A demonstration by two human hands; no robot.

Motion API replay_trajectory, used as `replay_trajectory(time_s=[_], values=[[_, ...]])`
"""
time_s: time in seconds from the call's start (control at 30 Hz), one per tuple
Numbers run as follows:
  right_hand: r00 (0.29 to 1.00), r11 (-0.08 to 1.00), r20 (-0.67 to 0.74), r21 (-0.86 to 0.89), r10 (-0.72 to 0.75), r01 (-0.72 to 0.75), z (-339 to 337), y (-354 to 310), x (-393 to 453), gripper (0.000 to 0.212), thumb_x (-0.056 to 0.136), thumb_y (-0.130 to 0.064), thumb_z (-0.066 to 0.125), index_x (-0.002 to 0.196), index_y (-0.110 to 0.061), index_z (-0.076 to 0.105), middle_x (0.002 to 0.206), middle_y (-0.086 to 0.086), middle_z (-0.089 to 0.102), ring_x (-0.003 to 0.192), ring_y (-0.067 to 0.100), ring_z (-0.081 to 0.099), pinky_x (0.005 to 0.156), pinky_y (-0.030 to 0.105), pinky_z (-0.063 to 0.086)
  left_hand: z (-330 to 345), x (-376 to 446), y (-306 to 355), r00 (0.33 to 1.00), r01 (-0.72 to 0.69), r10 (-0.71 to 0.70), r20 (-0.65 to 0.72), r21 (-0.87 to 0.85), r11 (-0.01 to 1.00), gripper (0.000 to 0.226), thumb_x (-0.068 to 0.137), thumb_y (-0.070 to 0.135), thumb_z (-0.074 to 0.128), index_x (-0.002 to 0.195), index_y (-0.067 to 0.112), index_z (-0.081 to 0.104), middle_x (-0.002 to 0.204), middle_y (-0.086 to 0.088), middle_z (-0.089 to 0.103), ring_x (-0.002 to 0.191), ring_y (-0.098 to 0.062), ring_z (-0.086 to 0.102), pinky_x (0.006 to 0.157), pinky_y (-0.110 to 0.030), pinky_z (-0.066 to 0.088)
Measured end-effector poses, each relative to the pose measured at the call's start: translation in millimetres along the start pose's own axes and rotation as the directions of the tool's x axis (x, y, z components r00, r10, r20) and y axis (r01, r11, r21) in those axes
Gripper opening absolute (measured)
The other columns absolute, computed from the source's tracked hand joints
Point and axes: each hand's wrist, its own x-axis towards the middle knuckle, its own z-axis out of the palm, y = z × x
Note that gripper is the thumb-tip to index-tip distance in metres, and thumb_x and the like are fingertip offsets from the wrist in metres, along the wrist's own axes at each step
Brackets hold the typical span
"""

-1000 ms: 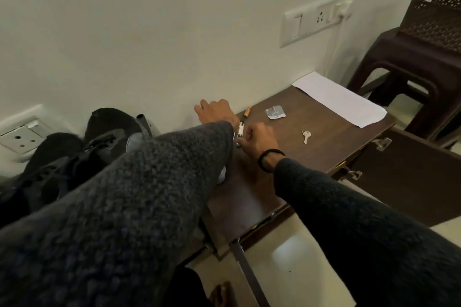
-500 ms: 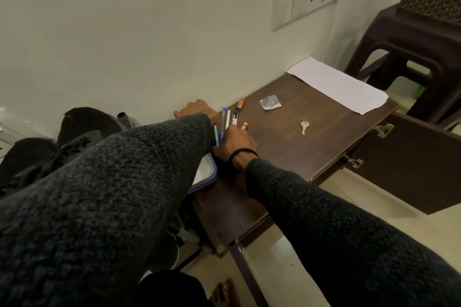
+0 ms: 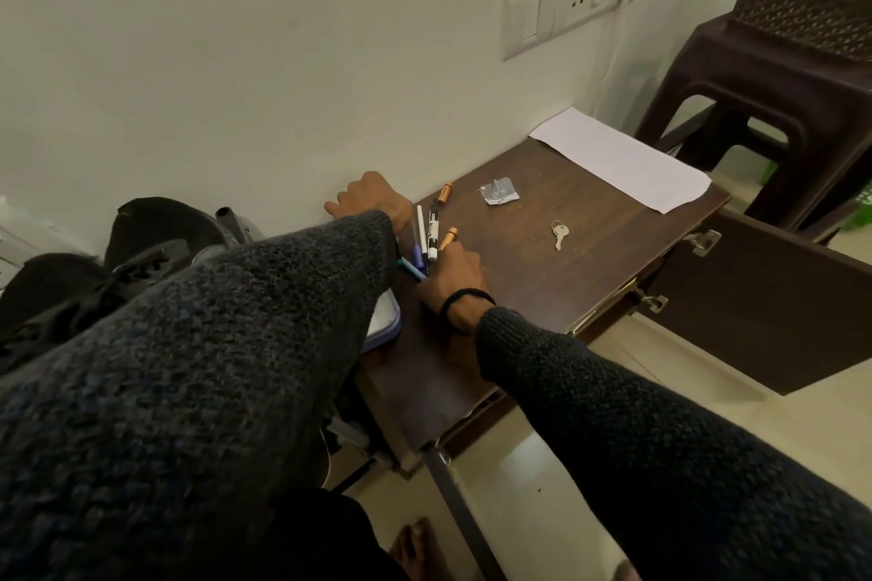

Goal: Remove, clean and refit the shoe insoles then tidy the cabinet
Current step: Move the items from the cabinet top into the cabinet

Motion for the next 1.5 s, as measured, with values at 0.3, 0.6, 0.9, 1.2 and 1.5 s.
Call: replay_trajectory(time_s=[0.3, 0.6, 0.9, 1.2, 1.5], values=[[0.984, 0.951, -0.118, 0.293, 0.134, -0.094, -70.2, 34.3, -58.7, 0.012, 0.088, -0.018, 0.076, 0.092, -0.008, 0.073, 0.090, 0.009, 0.073, 0.080, 0.021, 0.071, 0.069, 0.035, 0.063, -25.3, -62.6, 8.9, 0.966, 0.104, 0.053, 0.252, -0.568, 0.816, 0.046, 0.072, 0.010, 0.066, 0.115, 0.011, 0.050, 0.111, -0.016, 0.059, 0.097, -0.035, 0.068, 0.076, -0.047, 0.062], [0.974, 0.974, -0.134, 0.157, 0.182, -0.161, -177.1, 103.1, -150.7, 0.014, 0.091, -0.017, 0.073, 0.092, -0.004, 0.075, 0.088, 0.012, 0.074, 0.074, 0.021, 0.070, 0.068, 0.035, 0.063, -33.7, -232.1, 18.0, 0.740, 0.168, 0.248, 0.626, -0.528, 0.833, 0.012, 0.090, 0.000, 0.068, 0.087, 0.011, 0.064, 0.101, -0.008, 0.064, 0.092, -0.017, 0.064, 0.070, -0.028, 0.060], [0.932, 0.915, -0.056, 0.223, 0.358, -0.337, -176.5, 215.6, -177.6, 0.021, 0.091, -0.020, 0.074, 0.102, -0.003, 0.072, 0.087, 0.013, 0.075, 0.079, 0.023, 0.074, 0.071, 0.035, 0.064, 82.7, -325.6, 11.5, 0.561, 0.393, 0.215, 0.799, -0.486, 0.781, 0.084, 0.084, -0.009, 0.072, 0.155, 0.008, 0.028, 0.118, -0.017, 0.064, 0.100, -0.025, 0.070, 0.084, -0.034, 0.061], [0.779, 0.676, 0.154, 0.416, 0.608, -0.609, -73.6, 326.6, -117.9, 0.015, 0.091, -0.010, 0.074, 0.096, 0.004, 0.073, 0.089, 0.020, 0.074, 0.073, 0.027, 0.073, 0.071, 0.040, 0.064, 243.5, -303.1, -3.2, 0.816, 0.126, -0.020, 0.577, -0.145, 0.981, 0.056, 0.093, 0.026, 0.069, 0.142, 0.008, 0.049, 0.145, -0.017, 0.048, 0.129, -0.034, 0.051, 0.104, -0.040, 0.046], [0.789, 0.718, 0.156, 0.337, 0.595, -0.609, 19.5, 413.1, -51.5, 0.012, 0.089, -0.017, 0.072, 0.086, -0.005, 0.072, 0.077, 0.015, 0.073, 0.060, 0.020, 0.068, 0.060, 0.030, 0.061, 366.5, -289.5, -55.4, 0.670, 0.418, -0.416, 0.616, 0.150, 0.896, 0.057, 0.095, 0.037, 0.062, 0.141, 0.004, 0.051, 0.144, -0.015, 0.051, 0.132, -0.033, 0.050, 0.106, -0.037, 0.041]])
